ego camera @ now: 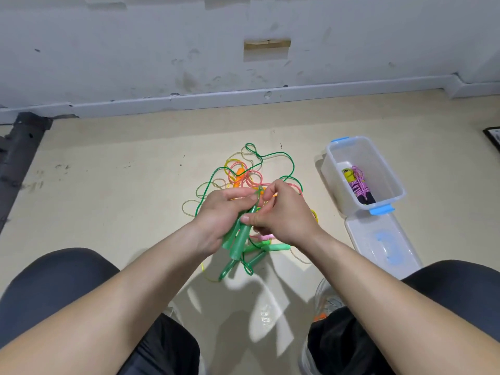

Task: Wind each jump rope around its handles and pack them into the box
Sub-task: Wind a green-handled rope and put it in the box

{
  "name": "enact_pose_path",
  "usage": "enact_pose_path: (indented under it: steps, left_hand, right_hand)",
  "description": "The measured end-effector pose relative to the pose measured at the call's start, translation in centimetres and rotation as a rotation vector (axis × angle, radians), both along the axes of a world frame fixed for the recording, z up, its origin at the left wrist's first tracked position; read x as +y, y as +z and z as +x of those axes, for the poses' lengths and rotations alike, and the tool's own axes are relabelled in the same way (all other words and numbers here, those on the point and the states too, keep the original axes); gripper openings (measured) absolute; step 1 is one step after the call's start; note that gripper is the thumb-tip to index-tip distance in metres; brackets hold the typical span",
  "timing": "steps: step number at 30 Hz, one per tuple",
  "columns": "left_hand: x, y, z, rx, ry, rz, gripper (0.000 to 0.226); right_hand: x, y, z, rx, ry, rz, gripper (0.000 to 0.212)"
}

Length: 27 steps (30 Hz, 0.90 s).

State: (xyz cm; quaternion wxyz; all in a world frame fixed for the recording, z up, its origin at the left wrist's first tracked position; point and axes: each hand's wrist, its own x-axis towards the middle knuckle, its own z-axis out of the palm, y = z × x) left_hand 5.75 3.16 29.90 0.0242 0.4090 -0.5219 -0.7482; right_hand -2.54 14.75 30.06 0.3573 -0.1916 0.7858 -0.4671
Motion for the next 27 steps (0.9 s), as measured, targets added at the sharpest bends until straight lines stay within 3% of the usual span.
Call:
enact_pose_path:
  steps: [3, 8, 12, 14, 17, 22, 27]
  left_hand:
    - [0.2, -0.1, 0.2, 0.019, -0.068, -0.074, 0.02]
    - [0.0, -0.2, 0.4, 0.024, -0.078, -0.037, 0.023]
    - [-0.4, 0.2, 0.5, 0.015, -0.132, -0.039, 0.02]
    - [-1.0, 0.0, 0.6, -0.004, -0.285, -0.165, 0.024]
    - [-1.6, 0.2, 0.7, 0.001, -0.432, -0.263, 0.031]
    - [-3.5, 0.8, 1.3, 0.052, -0.512, -0.197, 0.02]
    - [-4.7, 0.4, 2.0, 0.025, -0.655, -0.297, 0.021]
  right_hand:
    - [0.2, 0.1, -0.2, 0.057, 0.027, 0.052, 0.059]
    - [0.3, -0.1, 0.3, 0.081, 0.0, 0.01, 0.064]
    - [0.6, 0.6, -0.5, 0.477, 0.261, 0.201, 0.1]
    - [0.7, 1.0, -1.4, 0.586, 0.391, 0.169, 0.091]
    - [1.1, 0.8, -3.0, 0.458, 0.521, 0.135, 0.056]
    - [1.5, -0.1, -4.0, 0.226, 0.459, 0.111, 0.056]
    - [2.1, 0.0, -5.7, 0.141, 0.41, 0.064, 0.031]
